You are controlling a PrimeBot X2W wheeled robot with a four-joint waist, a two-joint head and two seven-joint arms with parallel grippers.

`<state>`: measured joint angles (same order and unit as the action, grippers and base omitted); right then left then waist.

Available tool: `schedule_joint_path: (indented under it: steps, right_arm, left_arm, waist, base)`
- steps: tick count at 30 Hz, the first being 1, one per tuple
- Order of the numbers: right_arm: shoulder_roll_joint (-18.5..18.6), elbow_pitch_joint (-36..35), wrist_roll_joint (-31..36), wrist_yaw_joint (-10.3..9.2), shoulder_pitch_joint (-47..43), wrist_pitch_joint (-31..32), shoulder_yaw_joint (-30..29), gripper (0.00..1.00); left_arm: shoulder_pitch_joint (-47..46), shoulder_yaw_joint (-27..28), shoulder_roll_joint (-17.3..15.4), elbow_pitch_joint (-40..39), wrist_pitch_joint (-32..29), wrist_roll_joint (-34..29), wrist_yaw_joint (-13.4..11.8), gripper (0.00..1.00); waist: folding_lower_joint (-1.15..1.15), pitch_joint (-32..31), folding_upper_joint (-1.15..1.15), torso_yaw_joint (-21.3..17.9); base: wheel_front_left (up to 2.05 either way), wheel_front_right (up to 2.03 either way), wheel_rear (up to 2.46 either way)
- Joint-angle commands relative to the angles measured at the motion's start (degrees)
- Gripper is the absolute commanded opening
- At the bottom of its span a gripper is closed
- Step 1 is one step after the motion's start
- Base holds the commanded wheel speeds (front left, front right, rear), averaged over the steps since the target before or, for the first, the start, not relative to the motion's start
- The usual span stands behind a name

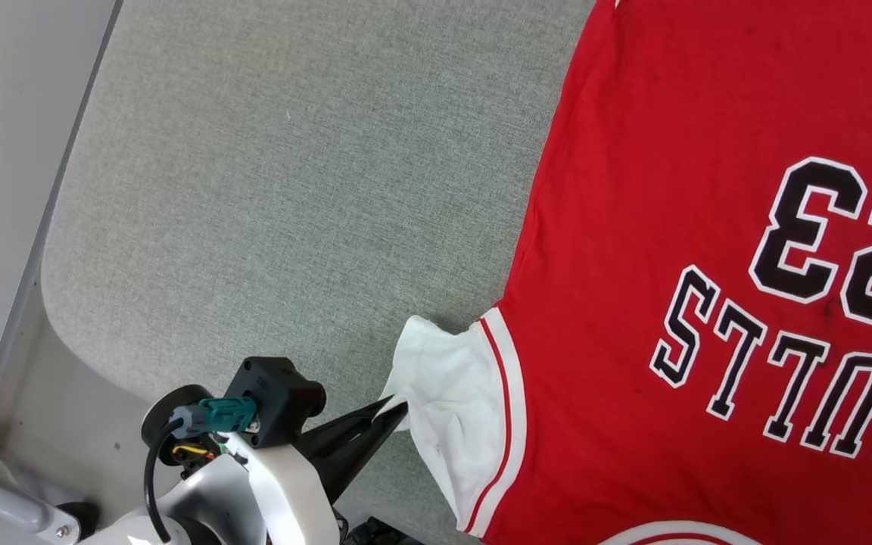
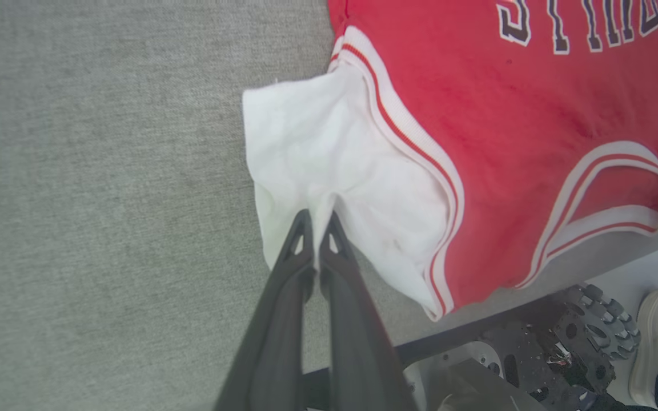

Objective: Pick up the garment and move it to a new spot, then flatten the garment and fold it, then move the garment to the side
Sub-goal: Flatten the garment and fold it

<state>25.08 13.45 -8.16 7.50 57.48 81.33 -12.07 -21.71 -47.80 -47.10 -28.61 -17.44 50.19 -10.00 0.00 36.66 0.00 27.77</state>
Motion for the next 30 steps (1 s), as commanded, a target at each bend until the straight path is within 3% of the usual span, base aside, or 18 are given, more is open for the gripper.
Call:
schedule_joint_path:
  steps: [1, 13, 30]
  right_arm:
    - [-0.2, 1.7, -0.4, -0.03, -3.1, 0.3, 0.4, 0.0]
    - [-0.4, 3.1, -3.4, -0.04, -9.8, -4.5, 1.9, 0.0]
    - [-0.8, -0.8, -14.1, -0.04, -34.5, -8.5, 6.2, 0.0]
  left_arm:
    - [-0.6, 0.1, 0.1, 0.2, 0.2, 0.3, -0.1, 0.0]
    - [0.9, 1.1, -1.5, 0.8, 0.0, 1.0, -1.8, 0.0]
    - [7.1, 1.9, -4.2, 3.2, 0.8, 4.4, -5.8, 0.0]
  waist:
    - [0.0, -0.7, 0.0, -0.4]
    - [0.0, -8.4, 0.0, -5.4]
    - [0.0, -25.8, 0.0, -16.3]
  base:
    - [0.0, 0.0, 0.0]
    - [0.0, 0.0, 0.0]
    - [0.0, 0.0, 0.0]
